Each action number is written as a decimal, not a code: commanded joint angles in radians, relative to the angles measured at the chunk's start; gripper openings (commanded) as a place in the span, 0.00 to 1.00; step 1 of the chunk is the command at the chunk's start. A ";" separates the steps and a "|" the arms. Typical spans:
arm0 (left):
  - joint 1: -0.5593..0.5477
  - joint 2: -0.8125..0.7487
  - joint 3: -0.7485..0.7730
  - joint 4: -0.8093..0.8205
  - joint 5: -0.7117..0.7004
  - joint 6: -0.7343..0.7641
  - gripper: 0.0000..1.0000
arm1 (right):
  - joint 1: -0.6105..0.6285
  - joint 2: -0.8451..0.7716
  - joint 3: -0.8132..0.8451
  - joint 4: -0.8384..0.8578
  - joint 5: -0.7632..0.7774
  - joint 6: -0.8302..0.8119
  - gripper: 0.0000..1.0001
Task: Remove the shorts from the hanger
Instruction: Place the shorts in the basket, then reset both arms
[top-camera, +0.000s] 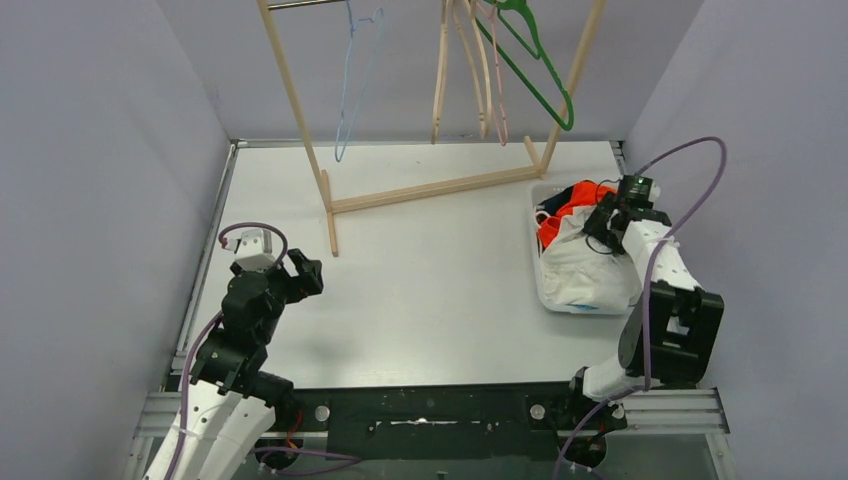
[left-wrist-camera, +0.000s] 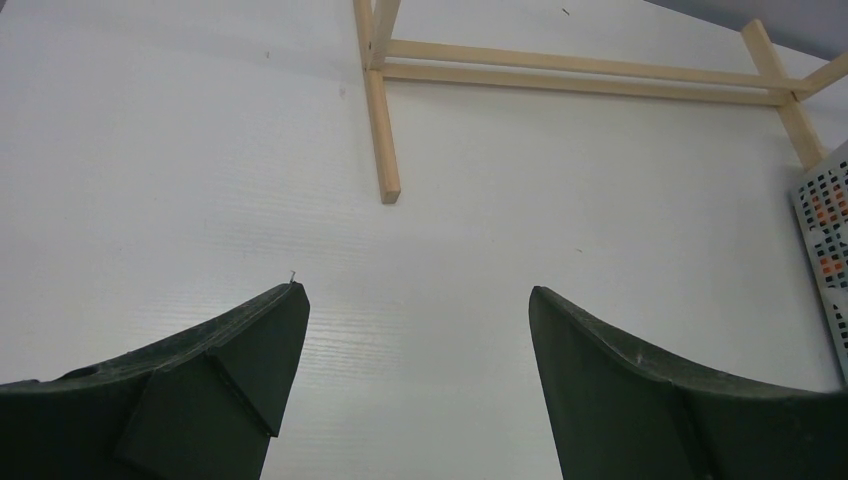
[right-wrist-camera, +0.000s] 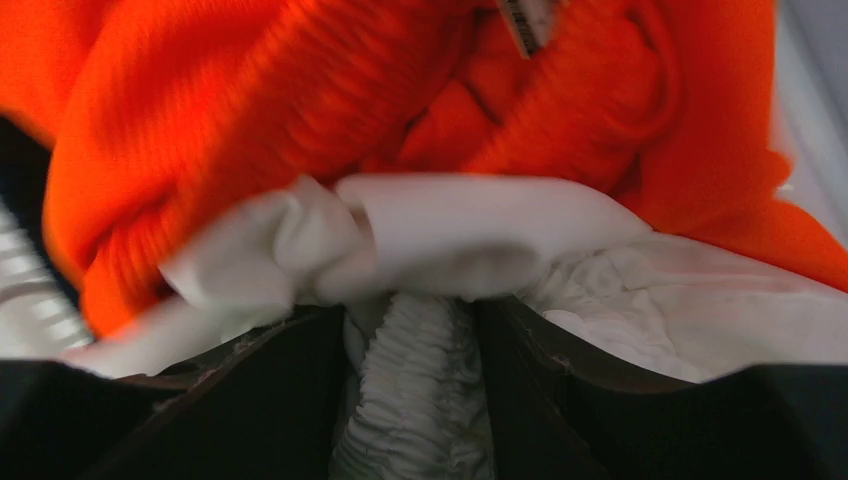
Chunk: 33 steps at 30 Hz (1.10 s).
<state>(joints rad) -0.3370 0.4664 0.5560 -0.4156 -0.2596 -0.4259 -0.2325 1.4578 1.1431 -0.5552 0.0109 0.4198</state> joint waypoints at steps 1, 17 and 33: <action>0.008 -0.010 0.016 0.031 -0.034 -0.003 0.82 | 0.087 0.148 -0.154 0.022 -0.097 -0.022 0.50; 0.010 0.055 0.060 -0.035 -0.267 -0.102 0.87 | 0.102 -0.290 0.032 -0.047 0.050 0.000 0.89; 0.010 0.230 0.470 -0.271 -0.597 -0.159 0.87 | 0.108 -0.788 -0.093 0.110 -0.148 -0.086 0.98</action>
<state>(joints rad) -0.3317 0.6731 0.9478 -0.6640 -0.7464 -0.5896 -0.1352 0.7448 1.0515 -0.5186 -0.0502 0.3748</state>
